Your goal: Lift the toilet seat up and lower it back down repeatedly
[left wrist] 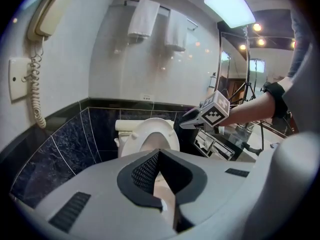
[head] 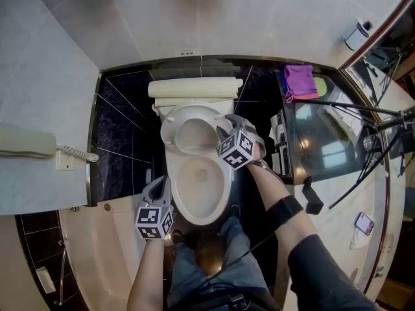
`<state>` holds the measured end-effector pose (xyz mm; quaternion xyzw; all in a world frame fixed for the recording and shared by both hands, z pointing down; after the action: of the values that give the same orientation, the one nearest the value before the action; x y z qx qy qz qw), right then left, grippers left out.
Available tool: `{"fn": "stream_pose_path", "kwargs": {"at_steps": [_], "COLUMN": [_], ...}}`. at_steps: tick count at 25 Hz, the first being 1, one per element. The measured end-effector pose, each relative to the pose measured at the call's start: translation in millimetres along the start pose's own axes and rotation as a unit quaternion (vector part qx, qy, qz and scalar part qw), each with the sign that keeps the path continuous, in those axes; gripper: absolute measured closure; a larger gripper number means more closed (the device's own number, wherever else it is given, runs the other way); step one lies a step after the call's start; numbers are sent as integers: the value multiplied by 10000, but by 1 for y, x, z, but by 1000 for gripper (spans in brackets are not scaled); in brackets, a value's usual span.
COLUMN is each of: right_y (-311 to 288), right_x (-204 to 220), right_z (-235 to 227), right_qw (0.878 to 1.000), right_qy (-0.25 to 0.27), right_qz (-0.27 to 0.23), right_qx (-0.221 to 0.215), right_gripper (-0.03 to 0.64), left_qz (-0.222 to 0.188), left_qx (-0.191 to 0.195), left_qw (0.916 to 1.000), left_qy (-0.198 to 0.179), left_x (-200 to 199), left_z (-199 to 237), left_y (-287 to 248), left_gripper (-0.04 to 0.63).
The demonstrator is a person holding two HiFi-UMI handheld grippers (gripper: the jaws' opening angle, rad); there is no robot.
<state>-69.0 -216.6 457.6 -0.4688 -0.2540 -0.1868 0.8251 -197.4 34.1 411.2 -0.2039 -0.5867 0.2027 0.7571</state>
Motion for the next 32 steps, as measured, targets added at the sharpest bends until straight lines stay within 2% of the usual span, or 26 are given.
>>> {"fn": "stream_pose_path", "kwargs": {"at_steps": [9, 13, 14, 18, 32], "right_y": [-72, -90, -92, -93, -68], "right_x": [-8, -8, -8, -7, -6], "right_z": [-14, -16, -16, -14, 5], "right_qw": [9986, 9979, 9976, 9965, 9954], "right_qy": [496, 585, 623, 721, 935], "right_qz": [-162, -223, -254, -382, -187], "right_qx": [-54, -150, -172, -168, 1], "right_gripper": [424, 490, 509, 505, 508], "left_qz": [24, 86, 105, 201, 497], "left_qx": [-246, -320, -329, -335, -153], "left_qw": [9995, 9990, 9989, 9985, 9979], "left_qy": [220, 308, 325, 375, 385], "left_x": [16, 25, 28, 37, 62], "left_z": [8, 8, 8, 6, -6], "left_y": [-48, -64, -68, -78, -77], "left_gripper": [595, 595, 595, 595, 595]}}
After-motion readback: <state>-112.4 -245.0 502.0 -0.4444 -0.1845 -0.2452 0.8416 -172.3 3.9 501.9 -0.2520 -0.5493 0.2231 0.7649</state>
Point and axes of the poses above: the fingertips, and each gripper's own axes: y backward along the fingers, z to its left, x out of its underside, the point moved 3 cm from there along y, backward along the fingers, and after that the axes turned 6 degrees about y, right-handed, at the moved point
